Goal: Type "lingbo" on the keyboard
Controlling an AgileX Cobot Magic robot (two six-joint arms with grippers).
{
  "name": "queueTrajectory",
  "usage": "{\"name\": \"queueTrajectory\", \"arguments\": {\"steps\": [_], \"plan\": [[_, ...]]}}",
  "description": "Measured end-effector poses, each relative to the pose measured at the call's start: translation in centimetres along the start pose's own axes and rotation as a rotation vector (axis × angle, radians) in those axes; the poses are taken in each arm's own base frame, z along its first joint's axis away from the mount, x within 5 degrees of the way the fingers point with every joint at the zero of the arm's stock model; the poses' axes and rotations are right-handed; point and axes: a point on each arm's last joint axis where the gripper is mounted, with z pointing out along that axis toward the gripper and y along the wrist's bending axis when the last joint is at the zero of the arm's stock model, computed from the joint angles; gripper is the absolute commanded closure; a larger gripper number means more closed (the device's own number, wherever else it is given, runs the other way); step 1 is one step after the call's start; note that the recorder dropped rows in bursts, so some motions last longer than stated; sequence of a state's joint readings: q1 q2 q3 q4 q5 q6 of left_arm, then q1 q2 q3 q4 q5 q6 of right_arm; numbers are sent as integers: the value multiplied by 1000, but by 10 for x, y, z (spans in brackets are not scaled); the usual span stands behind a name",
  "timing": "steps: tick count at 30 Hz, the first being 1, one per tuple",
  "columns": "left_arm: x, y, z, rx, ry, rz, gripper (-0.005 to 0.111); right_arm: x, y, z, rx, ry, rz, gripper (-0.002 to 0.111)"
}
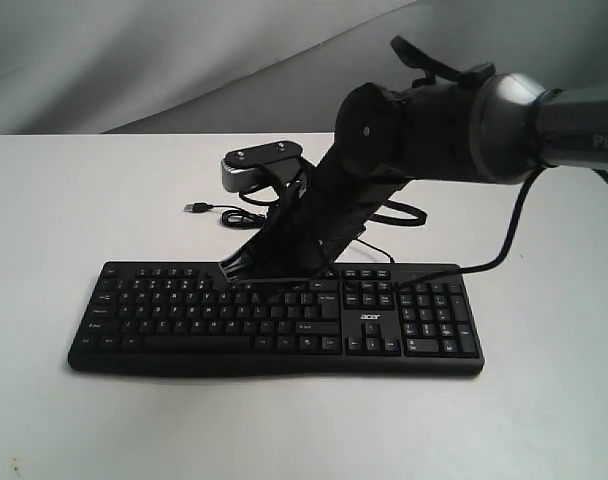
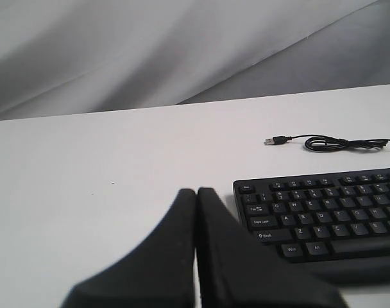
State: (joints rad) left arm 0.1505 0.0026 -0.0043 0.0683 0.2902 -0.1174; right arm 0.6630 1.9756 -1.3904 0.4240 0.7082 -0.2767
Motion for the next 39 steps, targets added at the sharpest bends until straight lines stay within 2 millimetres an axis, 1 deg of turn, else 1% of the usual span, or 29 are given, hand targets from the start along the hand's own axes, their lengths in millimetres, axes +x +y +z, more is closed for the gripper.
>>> {"name": "queueTrajectory", "arguments": {"steps": [3,6,7,11,17,22,27,34,39], "plan": [[0,0,0,0,0,0,106,2,-1,10,-5,16,27,108],[0,0,0,0,0,0,106,0,5,12,-9,-5,57,108],[0,0,0,0,0,0,106,-1,9,14,-11,-18,75,108],[0,0,0,0,0,0,106,-3,16,18,-16,-47,164,108],[0,0,0,0,0,0,106,-4,25,20,-5,-79,198,108],[0,0,0,0,0,0,106,-4,22,21,49,-85,173,108],[0,0,0,0,0,0,106,-1,18,21,95,-48,135,108],[0,0,0,0,0,0,106,1,17,20,112,-32,125,108],[0,0,0,0,0,0,106,2,16,21,119,-28,149,108]]}}
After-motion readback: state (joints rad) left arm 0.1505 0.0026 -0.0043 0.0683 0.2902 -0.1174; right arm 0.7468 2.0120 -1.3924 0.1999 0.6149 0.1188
